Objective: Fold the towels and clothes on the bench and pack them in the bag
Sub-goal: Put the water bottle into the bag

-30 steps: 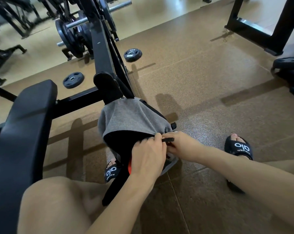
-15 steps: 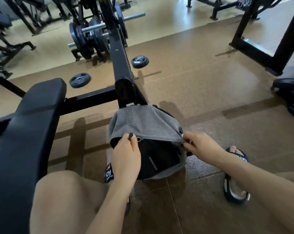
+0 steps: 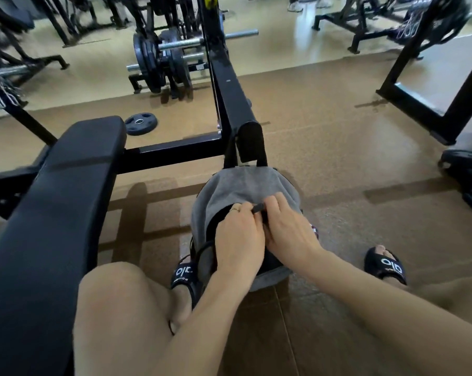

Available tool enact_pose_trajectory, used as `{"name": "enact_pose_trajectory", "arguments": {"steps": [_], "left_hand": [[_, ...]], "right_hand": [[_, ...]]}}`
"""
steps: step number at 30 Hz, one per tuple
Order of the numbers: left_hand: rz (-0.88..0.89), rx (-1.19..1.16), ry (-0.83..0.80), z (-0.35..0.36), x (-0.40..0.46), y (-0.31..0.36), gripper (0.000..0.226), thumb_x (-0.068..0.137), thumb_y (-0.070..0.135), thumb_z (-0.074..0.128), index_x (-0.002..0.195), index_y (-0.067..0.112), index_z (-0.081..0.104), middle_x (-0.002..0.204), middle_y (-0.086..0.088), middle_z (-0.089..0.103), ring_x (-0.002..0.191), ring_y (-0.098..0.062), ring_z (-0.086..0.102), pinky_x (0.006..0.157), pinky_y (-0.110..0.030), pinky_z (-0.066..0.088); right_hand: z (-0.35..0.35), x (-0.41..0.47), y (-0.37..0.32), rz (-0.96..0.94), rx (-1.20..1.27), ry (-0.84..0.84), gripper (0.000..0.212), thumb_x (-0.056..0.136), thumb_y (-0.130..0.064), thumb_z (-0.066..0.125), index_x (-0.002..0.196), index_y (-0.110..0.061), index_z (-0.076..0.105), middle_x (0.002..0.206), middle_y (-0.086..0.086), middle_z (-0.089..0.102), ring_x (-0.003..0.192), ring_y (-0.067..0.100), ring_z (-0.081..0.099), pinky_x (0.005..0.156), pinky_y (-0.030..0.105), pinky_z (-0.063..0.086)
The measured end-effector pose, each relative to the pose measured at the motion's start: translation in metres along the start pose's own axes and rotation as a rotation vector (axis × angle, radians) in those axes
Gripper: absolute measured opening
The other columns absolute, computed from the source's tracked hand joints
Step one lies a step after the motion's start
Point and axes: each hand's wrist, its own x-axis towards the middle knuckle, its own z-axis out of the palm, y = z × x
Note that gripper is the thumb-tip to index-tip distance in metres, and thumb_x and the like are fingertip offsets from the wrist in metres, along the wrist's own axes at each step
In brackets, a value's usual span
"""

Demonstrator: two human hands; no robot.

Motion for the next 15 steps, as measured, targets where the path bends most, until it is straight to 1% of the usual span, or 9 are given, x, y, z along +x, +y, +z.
{"name": "enact_pose_trajectory", "arguments": {"steps": [1,2,4,5,7,9,10,12,15], "left_hand": [[0.02,0.038,0.01,0.0,0.0,-0.001,0.026,0.106,0.029,0.043,0.107,0.013,0.064,0.099,-0.004,0.065,0.086,-0.022,0.063,0.078,-0.041,0.053],[0.03,0.067,0.016,0.0,-0.001,0.0,0.026,0.105,0.028,0.044,0.108,0.012,0.065,0.1,-0.006,0.066,0.086,-0.023,0.064,0.078,-0.041,0.054],[0.036,0.105,0.013,-0.001,-0.003,0.002,0.027,0.105,0.029,0.043,0.111,0.013,0.065,0.103,-0.006,0.067,0.089,-0.023,0.064,0.08,-0.041,0.054],[0.022,0.116,-0.004,-0.001,-0.004,0.001,0.028,0.106,0.03,0.042,0.113,0.015,0.064,0.106,-0.004,0.066,0.092,-0.023,0.064,0.083,-0.041,0.053],[-0.042,0.114,-0.027,-0.002,-0.004,-0.005,0.031,0.106,0.032,0.039,0.115,0.016,0.064,0.11,-0.003,0.064,0.099,-0.023,0.062,0.089,-0.043,0.052],[-0.14,0.027,-0.009,-0.007,-0.002,-0.019,0.035,0.107,0.034,0.036,0.114,0.015,0.065,0.112,-0.006,0.062,0.103,-0.025,0.06,0.09,-0.045,0.052],[-0.196,-0.04,0.007,-0.013,0.001,-0.028,0.037,0.107,0.034,0.035,0.114,0.014,0.064,0.113,-0.007,0.061,0.103,-0.025,0.059,0.09,-0.046,0.052],[-0.312,-0.151,0.013,-0.026,0.003,-0.05,0.04,0.108,0.035,0.032,0.115,0.011,0.063,0.113,-0.009,0.059,0.101,-0.026,0.06,0.089,-0.045,0.053],[-0.487,-0.251,-0.007,-0.035,0.0,-0.095,0.043,0.108,0.034,0.032,0.108,0.005,0.064,0.11,-0.016,0.064,0.097,-0.033,0.062,0.082,-0.04,0.048]], "right_hand": [[0.003,0.001,0.0,-0.009,-0.039,0.009,0.018,0.088,-0.013,0.066,0.098,-0.009,0.051,0.095,0.005,0.048,0.06,0.019,0.049,0.04,0.023,0.027],[0.004,0.001,0.001,-0.037,-0.088,0.008,0.022,0.086,-0.013,0.069,0.1,-0.01,0.053,0.095,0.005,0.049,0.063,0.018,0.051,0.042,0.021,0.029],[0.001,0.003,0.004,-0.116,-0.143,0.012,0.03,0.085,-0.017,0.071,0.109,-0.014,0.054,0.101,0.002,0.051,0.074,0.018,0.056,0.046,0.022,0.036],[-0.003,0.006,0.006,-0.17,-0.143,0.014,0.03,0.085,-0.017,0.07,0.111,-0.015,0.056,0.102,0.001,0.053,0.077,0.018,0.058,0.047,0.019,0.034],[-0.011,0.014,0.009,-0.285,-0.15,-0.011,0.017,0.086,-0.014,0.066,0.103,-0.015,0.061,0.096,0.0,0.058,0.075,0.017,0.061,0.048,0.016,0.023],[-0.016,0.024,0.013,-0.369,-0.217,-0.059,0.005,0.09,-0.017,0.059,0.094,-0.015,0.061,0.09,0.0,0.059,0.072,0.019,0.062,0.048,0.022,0.028],[-0.018,0.028,0.017,-0.386,-0.235,-0.07,0.005,0.092,-0.018,0.056,0.091,-0.014,0.059,0.087,0.001,0.058,0.07,0.021,0.062,0.046,0.026,0.032],[-0.019,0.033,0.028,-0.352,-0.262,-0.084,0.008,0.095,-0.02,0.053,0.089,-0.014,0.056,0.086,0.002,0.056,0.069,0.025,0.062,0.043,0.035,0.04],[-0.021,0.031,0.038,-0.275,-0.247,-0.089,0.01,0.098,-0.025,0.051,0.094,-0.017,0.056,0.09,-0.001,0.055,0.07,0.024,0.06,0.045,0.038,0.046]]}}
